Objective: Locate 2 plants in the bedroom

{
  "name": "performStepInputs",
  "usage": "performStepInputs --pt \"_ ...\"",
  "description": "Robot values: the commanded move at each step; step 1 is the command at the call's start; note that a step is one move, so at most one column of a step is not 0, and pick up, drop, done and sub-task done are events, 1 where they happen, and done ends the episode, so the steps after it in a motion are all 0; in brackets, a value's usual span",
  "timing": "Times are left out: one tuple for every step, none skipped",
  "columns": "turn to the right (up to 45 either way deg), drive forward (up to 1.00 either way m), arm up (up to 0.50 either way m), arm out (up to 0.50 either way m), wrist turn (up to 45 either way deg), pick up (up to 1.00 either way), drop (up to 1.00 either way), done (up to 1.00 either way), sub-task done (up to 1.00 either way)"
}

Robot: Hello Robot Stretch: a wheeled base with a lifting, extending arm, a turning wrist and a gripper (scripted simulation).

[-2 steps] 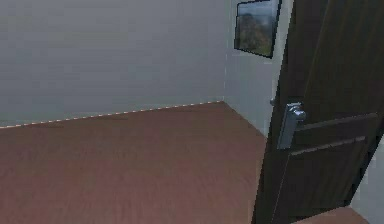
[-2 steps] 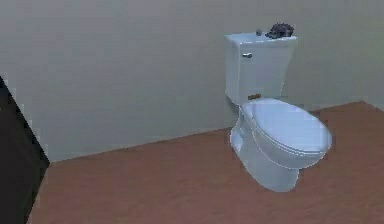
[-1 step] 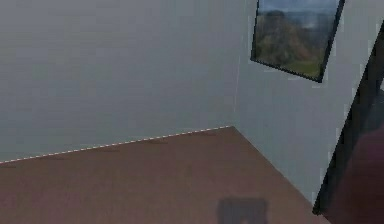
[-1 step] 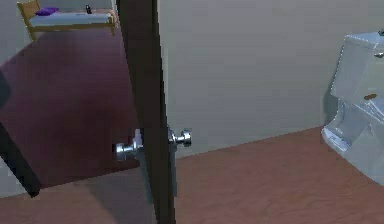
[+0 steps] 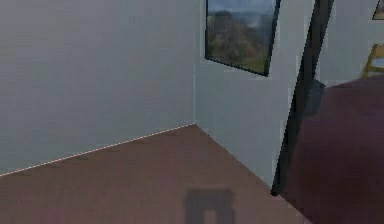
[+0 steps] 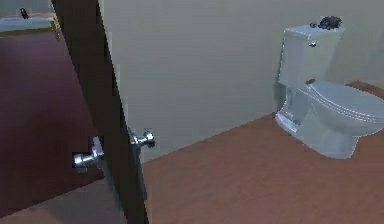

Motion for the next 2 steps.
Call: performStepInputs --pt "0.0 0.2 0.0 0.0 0.0 0.0 0.0 0.0 0.0" --pt "15.0 0.0 0.0 0.0 0.0 0.0 0.0 0.0 0.0"
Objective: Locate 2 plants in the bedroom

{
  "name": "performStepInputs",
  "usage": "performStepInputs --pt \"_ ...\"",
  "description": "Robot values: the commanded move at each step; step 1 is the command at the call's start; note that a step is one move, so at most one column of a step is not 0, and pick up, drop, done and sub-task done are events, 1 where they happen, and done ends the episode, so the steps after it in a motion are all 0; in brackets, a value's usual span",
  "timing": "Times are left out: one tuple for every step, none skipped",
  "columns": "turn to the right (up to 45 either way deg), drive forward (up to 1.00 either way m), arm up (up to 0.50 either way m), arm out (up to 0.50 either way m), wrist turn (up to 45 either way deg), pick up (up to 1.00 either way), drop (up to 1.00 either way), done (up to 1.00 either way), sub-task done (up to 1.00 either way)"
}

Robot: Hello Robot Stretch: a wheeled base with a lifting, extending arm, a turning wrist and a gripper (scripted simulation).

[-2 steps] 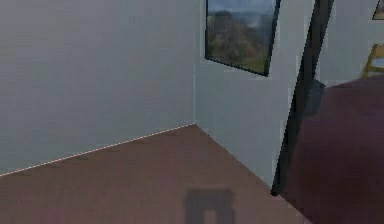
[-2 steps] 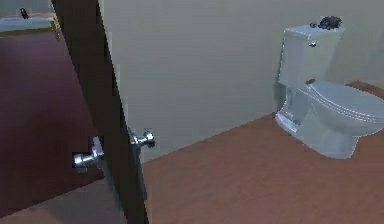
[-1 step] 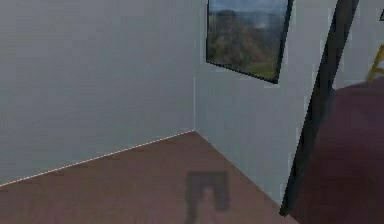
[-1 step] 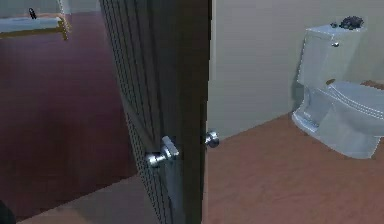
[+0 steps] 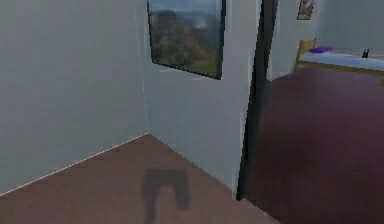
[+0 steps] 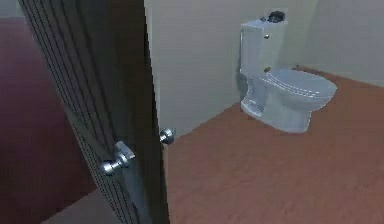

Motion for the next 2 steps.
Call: performStepInputs --pt "0.0 0.25 0.0 0.0 0.0 0.0 0.0 0.0 0.0" --pt "42.0 0.0 0.0 0.0 0.0 0.0 0.0 0.0 0.0"
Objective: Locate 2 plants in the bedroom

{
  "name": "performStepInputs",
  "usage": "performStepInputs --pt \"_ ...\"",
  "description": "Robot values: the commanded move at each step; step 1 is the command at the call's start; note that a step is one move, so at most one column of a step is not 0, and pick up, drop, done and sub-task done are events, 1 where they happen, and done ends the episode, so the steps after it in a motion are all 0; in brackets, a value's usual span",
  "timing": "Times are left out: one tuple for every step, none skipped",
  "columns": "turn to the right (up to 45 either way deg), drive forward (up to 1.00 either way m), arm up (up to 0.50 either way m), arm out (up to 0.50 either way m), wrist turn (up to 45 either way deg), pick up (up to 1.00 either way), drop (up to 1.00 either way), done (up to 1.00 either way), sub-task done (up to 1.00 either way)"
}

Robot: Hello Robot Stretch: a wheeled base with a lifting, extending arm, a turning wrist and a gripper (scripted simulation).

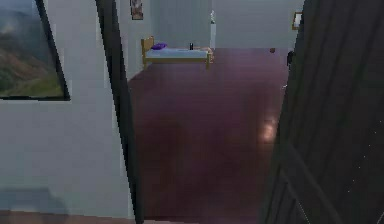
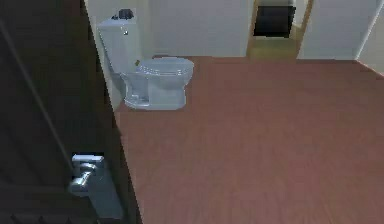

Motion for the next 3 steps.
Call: performStepInputs --pt "0.0 1.0 0.0 0.0 0.0 0.0 0.0 0.0 0.0" --pt "6.0 0.0 0.0 0.0 0.0 0.0 0.0 0.0 0.0" --pt "0.0 0.4 0.0 0.0 0.0 0.0 0.0 0.0 0.0"
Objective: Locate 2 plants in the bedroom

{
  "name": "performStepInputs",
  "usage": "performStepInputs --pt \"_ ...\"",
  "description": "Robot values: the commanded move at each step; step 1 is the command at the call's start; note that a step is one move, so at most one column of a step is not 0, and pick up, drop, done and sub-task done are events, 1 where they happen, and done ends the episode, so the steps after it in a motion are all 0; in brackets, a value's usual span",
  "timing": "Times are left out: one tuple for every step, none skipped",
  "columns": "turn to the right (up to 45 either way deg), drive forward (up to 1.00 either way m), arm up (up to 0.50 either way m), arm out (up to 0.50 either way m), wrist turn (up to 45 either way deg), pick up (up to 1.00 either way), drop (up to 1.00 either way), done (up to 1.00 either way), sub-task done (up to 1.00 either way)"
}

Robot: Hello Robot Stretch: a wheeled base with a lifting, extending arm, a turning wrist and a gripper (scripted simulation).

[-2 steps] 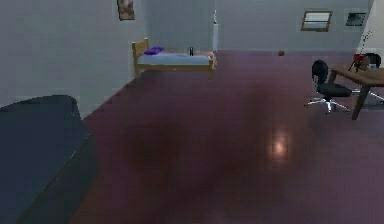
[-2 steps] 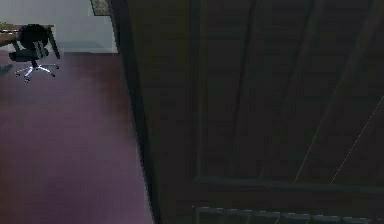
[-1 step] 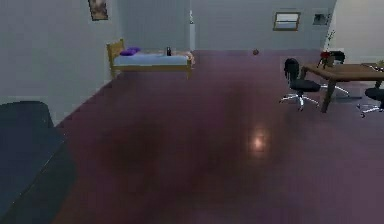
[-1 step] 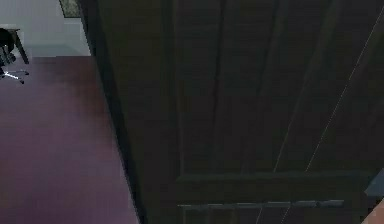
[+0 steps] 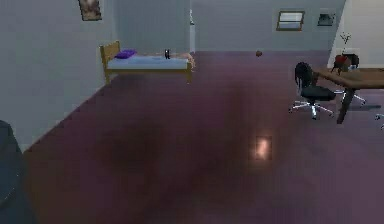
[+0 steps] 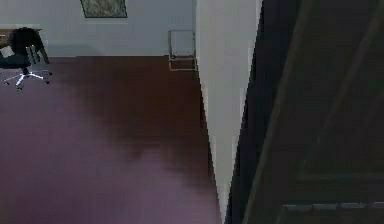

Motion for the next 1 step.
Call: performStepInputs --pt "33.0 0.0 0.0 0.0 0.0 0.0 0.0 0.0 0.0"
